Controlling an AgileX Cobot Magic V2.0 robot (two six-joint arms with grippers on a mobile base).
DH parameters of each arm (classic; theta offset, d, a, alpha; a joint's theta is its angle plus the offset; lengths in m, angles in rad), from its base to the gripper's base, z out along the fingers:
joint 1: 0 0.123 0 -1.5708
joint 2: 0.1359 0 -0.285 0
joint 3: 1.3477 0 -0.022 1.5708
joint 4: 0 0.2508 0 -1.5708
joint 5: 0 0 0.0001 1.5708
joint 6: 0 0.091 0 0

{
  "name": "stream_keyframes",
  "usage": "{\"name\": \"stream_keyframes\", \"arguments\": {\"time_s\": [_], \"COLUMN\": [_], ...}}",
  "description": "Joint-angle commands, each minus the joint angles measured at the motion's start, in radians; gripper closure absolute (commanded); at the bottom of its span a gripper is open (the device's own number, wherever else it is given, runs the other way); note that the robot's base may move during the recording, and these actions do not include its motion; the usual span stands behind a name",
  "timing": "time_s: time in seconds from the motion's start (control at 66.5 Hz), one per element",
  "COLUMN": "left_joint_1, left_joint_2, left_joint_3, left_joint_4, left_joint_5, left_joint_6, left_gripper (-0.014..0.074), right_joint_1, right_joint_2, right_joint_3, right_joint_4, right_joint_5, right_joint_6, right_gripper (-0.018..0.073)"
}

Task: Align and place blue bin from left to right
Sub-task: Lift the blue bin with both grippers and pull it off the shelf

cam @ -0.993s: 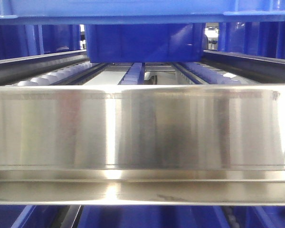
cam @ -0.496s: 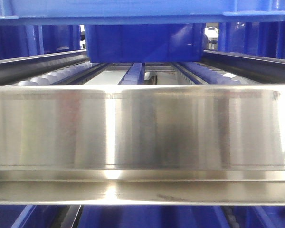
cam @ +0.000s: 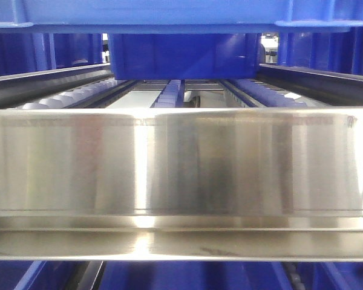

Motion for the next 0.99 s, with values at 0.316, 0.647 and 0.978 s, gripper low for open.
{"name": "stream_keyframes", "arguments": {"time_s": [0.316,0.647,0.978], "left_joint_1": [-0.007,-0.007,-0.007], "left_joint_2": [-0.028,-0.028,-0.028], "left_joint_3": [-0.016,-0.016,-0.016], "left_joint_4": [-0.042,-0.042,-0.042], "left_joint_5": [-0.263,-0.378,-0.392], "left_joint_6": [0.005,0.005,0.005], "left_gripper": [0.0708,0.0708,0.0708], "right_joint_1": [-0.006,-0.006,-0.006], "right_joint_2": [-0.013,-0.013,-0.013], "right_joint_3": [-0.014,-0.014,-0.014], "right_joint_4": [-0.016,-0.016,-0.016], "right_joint_5": [-0.057,-0.057,-0.057], "right_joint_6": [0.011,0.011,0.011], "right_gripper": [0.0629,0.0629,0.0629]}}
